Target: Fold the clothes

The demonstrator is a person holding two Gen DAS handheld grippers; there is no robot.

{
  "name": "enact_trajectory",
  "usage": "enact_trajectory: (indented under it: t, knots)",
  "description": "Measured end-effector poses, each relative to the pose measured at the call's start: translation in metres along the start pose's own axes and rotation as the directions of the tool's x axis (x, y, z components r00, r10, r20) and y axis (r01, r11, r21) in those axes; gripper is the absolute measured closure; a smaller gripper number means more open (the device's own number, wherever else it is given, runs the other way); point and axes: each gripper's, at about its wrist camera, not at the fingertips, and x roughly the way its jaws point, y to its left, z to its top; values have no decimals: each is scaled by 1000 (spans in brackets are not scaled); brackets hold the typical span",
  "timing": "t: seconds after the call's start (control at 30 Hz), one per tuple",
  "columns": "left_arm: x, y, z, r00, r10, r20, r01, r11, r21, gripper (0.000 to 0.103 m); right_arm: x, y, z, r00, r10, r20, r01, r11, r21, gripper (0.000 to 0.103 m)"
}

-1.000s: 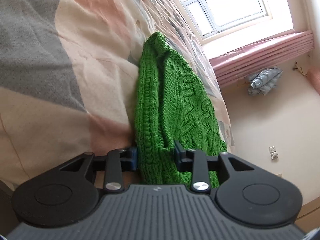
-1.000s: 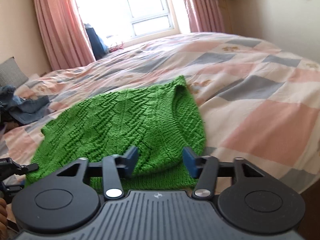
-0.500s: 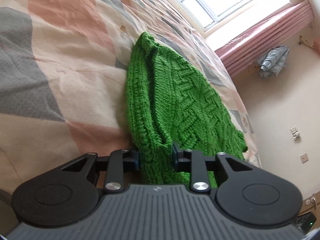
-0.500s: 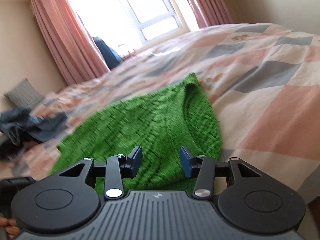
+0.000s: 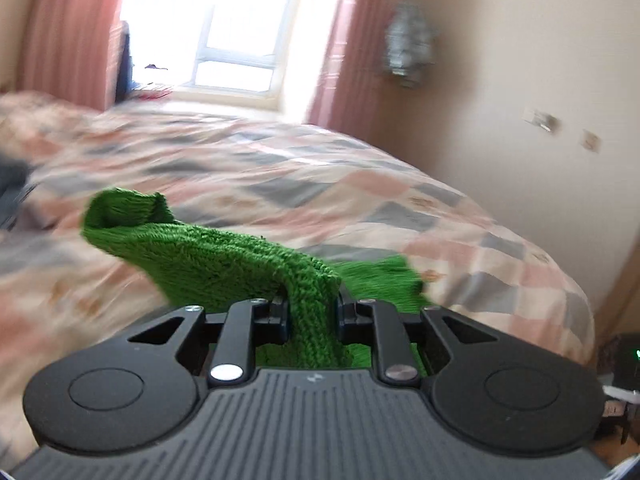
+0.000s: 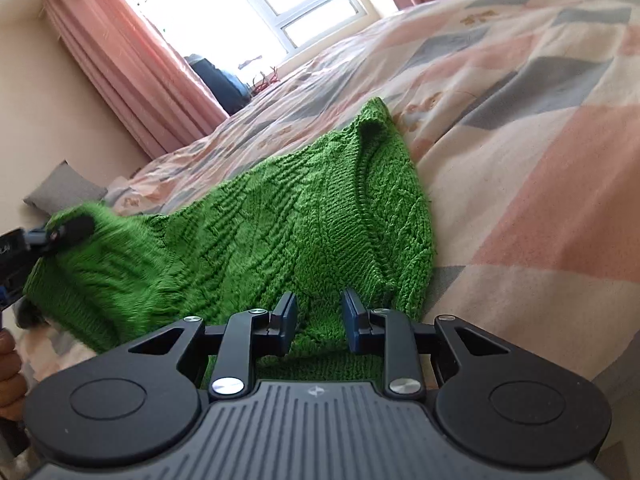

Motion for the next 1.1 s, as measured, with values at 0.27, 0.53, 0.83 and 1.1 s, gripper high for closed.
enact_trajectory:
  t: [0.27, 0.53, 0.83, 1.1]
  knots:
    - [45, -50, -39, 982, -135, -134, 151, 981, 124, 87, 2, -37, 68, 953, 300, 45, -300, 910, 285, 27]
    - [55, -46, -55, 973, -141, -185, 158, 984, 78, 87, 95, -14, 87, 923, 317, -219, -229, 909, 347, 26]
    - [31, -13, -25, 935, -349, -61, 345, 936, -67, 84, 87, 4, 96, 957, 232, -172, -205, 965, 164, 92]
    - [100, 42, 33, 987, -134, -88, 129, 990, -62, 86, 37, 12, 107, 996, 85, -37, -84, 996, 9, 93]
